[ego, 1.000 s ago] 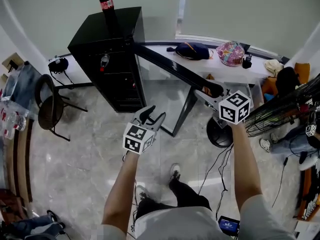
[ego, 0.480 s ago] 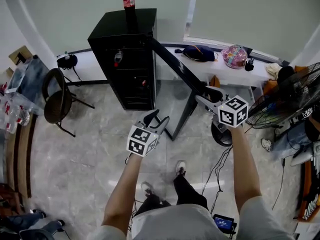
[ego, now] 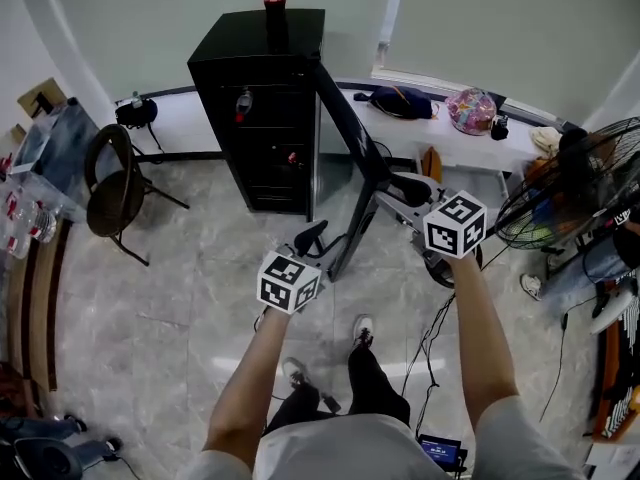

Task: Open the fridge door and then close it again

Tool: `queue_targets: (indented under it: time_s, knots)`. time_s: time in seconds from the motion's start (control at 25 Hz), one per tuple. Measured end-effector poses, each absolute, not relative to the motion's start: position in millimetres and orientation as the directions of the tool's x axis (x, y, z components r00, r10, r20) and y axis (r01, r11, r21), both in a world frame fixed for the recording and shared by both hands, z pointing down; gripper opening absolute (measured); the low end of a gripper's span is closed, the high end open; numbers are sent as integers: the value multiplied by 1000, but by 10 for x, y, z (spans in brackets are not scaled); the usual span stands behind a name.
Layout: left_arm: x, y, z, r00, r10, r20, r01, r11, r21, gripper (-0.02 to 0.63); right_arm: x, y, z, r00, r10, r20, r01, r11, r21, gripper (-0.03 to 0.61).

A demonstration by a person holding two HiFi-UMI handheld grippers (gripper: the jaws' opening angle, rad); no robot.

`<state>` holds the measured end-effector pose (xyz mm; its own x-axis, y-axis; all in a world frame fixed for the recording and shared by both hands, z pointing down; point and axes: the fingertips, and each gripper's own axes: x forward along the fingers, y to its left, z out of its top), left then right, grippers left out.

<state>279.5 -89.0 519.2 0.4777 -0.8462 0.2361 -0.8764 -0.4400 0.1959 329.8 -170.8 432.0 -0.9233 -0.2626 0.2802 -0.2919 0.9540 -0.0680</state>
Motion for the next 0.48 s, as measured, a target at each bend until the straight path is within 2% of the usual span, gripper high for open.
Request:
queue_targets:
  time_s: [0.48]
  knots:
    - [2406, -899, 5238, 425, -868, 256, -903, -389, 182, 183, 2594, -1252, 4315, -943, -187, 273, -207, 978, -43, 114]
